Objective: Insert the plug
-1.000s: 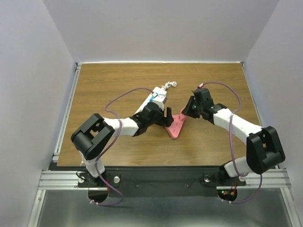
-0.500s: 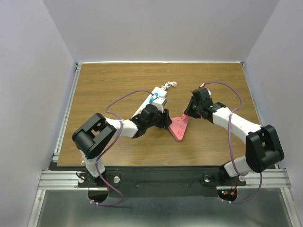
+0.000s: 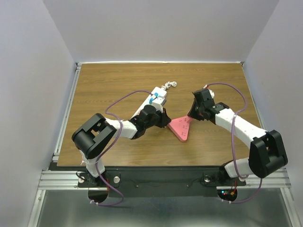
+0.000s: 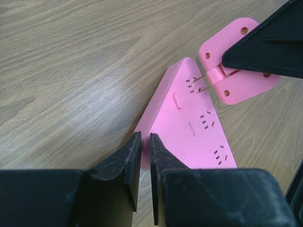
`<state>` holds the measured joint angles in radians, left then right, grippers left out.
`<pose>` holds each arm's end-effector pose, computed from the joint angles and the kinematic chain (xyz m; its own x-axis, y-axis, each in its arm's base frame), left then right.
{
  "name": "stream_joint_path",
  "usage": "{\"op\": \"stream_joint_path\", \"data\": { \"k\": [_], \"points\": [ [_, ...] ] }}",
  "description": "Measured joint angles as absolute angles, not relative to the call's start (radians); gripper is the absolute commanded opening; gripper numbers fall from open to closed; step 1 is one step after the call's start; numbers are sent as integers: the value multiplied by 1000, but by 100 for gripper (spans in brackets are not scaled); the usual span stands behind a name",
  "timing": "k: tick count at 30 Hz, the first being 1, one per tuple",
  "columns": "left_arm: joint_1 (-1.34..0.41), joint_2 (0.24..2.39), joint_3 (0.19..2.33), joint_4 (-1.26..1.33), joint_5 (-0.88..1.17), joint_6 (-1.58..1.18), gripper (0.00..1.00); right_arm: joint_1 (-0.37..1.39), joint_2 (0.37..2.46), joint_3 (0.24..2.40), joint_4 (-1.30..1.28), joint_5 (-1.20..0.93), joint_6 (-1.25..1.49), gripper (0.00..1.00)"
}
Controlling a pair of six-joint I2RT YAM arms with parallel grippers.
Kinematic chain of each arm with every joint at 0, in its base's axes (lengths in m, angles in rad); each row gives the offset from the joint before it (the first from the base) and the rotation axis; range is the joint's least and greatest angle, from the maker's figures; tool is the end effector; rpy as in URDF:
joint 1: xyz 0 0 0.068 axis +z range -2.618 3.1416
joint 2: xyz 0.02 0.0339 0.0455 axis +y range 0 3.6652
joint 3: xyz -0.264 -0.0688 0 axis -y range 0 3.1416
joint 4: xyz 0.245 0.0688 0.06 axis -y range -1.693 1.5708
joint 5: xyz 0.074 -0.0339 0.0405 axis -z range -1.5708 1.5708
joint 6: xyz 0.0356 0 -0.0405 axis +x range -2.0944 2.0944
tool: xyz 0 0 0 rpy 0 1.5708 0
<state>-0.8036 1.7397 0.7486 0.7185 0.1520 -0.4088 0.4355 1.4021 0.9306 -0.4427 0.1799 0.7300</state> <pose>0.2418 -0.2585 0.1722 -0.4946 -0.0532 -0.8675 0.6715 0.6103 -0.4202 0.2636 0.1156 0.2296 -0.7459 0.3766 -0.5494 0.2434 0.9219 0.3015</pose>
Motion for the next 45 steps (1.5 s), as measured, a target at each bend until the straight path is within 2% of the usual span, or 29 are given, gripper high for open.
{"op": "stream_joint_path", "data": {
  "k": [11,32,45],
  "points": [
    [-804,1740,734,745,174,-419,20,440,1357,931,-496,211,734,0],
    [-804,1740,726,760,190,-429,20,491,1458,997,-509,242,738,0],
    [-804,1740,724,764,192,-429,20,493,1440,997,-515,266,738,0]
  ]
}}
